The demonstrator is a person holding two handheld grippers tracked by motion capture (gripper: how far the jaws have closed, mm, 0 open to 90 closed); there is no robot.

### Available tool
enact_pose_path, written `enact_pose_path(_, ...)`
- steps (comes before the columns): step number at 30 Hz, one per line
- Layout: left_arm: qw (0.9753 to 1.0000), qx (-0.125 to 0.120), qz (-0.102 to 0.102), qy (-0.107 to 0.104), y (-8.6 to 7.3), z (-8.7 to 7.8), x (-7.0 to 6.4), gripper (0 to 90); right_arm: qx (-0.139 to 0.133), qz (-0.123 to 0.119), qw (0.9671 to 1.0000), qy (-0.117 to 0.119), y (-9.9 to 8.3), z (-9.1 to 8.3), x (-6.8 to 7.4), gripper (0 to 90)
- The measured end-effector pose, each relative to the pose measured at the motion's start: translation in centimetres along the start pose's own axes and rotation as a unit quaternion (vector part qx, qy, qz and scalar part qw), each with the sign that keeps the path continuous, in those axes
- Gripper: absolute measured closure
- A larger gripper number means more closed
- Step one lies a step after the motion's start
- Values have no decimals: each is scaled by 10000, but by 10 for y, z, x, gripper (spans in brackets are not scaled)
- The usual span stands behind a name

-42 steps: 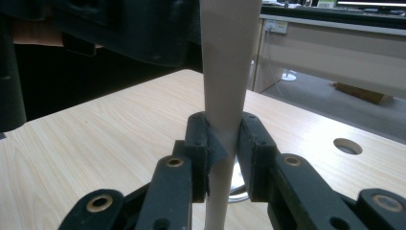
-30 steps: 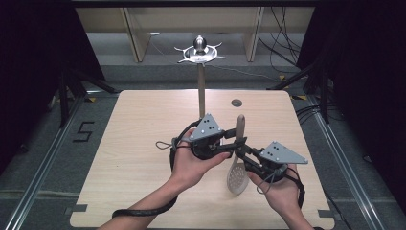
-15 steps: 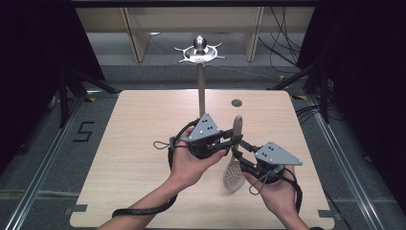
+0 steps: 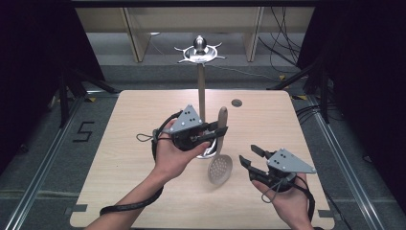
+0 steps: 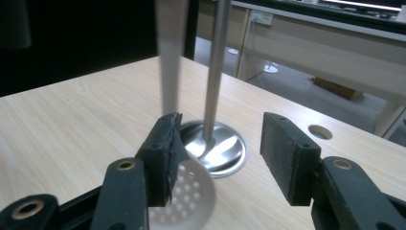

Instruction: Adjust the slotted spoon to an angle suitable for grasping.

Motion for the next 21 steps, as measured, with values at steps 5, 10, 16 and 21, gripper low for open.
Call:
enact_pose_path(5,10000,-11,55,-29,4,-6,4,740,24,257,9997,-25,-10,-2,-7,495)
enact_pose_path(10,9998,4,137,-154,8,-11,9,740,54,260,9996,23,-21,0,-10,495)
enact_pose_path(16,9995,-29,175,-270,15,-17,16,740,335,434,9985,-10,-43,0,-19,495)
enact_pose_path(21,9993,-66,164,-327,20,-21,22,740,484,408,9978,-210,-60,0,-33,492)
Point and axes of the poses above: each handheld gripper's, and its own axes: z roughly forward along the jaws, y roughly out of its top, x roughly to its left, the point moved 10 cm from there along z, roughly forward along the jaws, and after that the axes turned 15 degrees about -z, right-handed, at the moved point
